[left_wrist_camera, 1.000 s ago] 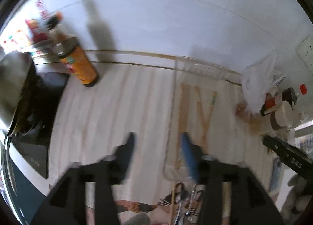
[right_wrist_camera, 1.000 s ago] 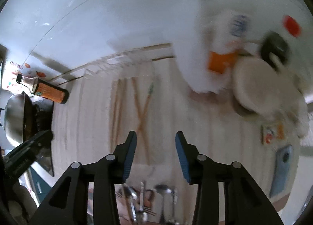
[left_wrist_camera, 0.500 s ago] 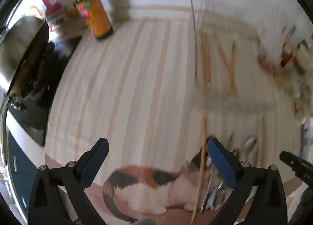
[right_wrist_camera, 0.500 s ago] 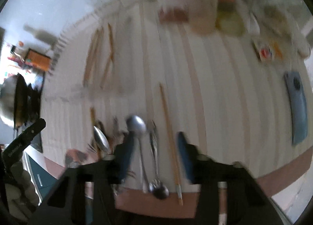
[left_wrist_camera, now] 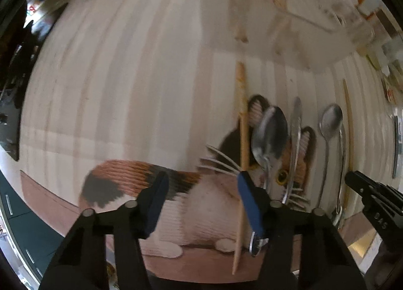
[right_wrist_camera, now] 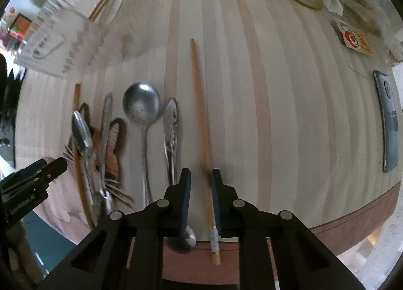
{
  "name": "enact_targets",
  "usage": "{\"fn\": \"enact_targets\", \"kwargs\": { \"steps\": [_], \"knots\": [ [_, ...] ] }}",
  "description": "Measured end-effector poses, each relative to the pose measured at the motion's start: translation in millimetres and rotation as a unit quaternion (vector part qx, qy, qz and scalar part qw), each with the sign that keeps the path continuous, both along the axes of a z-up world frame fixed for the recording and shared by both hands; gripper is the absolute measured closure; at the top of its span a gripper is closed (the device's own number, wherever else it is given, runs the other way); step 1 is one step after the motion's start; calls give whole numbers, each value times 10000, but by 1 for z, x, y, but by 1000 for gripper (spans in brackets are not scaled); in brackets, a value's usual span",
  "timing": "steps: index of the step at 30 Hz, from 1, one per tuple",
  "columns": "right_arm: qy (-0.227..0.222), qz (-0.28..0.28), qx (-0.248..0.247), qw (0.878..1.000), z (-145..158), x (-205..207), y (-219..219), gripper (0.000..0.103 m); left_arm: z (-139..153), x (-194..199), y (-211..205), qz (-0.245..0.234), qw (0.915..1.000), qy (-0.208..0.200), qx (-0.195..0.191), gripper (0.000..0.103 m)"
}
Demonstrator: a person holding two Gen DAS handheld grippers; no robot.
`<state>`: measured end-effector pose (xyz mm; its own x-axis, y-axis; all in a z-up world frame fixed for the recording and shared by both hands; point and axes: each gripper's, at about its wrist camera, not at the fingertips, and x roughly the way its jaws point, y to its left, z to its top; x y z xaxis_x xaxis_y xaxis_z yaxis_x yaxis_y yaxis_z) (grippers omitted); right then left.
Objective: Organize utensils
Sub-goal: 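Grasp a chopstick with the right tool while the left tool grasps another chopstick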
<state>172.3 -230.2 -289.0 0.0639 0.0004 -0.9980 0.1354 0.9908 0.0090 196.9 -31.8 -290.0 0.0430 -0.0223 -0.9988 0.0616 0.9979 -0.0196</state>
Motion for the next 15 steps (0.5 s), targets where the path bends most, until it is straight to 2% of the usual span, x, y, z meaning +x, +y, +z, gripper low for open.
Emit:
{"fn": "enact_targets", "kwargs": {
  "steps": [1,4,5,6,13,15],
  "knots": [
    [-18,41,-68,10000,0,-4,2,95,-3,-2,-2,-14,10000,44,-46,56],
    [-48,22,-117,9999,-1,-8,2,96,1,-4,-7,-77,9998,-100,-126,72],
    [-51,16,-138,9999,-1,-9,3,96,2,-5,-9,-120,9998,-119,-133,88],
    [-40,18,-178,9998,-2,-12,2,96,2,-6,-14,-174,9998,-91,-49,99],
    [72,-109,-168,9998,-1,-30,-18,96,-1,-16,7,-7,10000,3,-48,102],
    [103,-177,-92,9997,-1,-39,-27,96,0,-20,19,158,9994,43,-305,101]
  ]
}}
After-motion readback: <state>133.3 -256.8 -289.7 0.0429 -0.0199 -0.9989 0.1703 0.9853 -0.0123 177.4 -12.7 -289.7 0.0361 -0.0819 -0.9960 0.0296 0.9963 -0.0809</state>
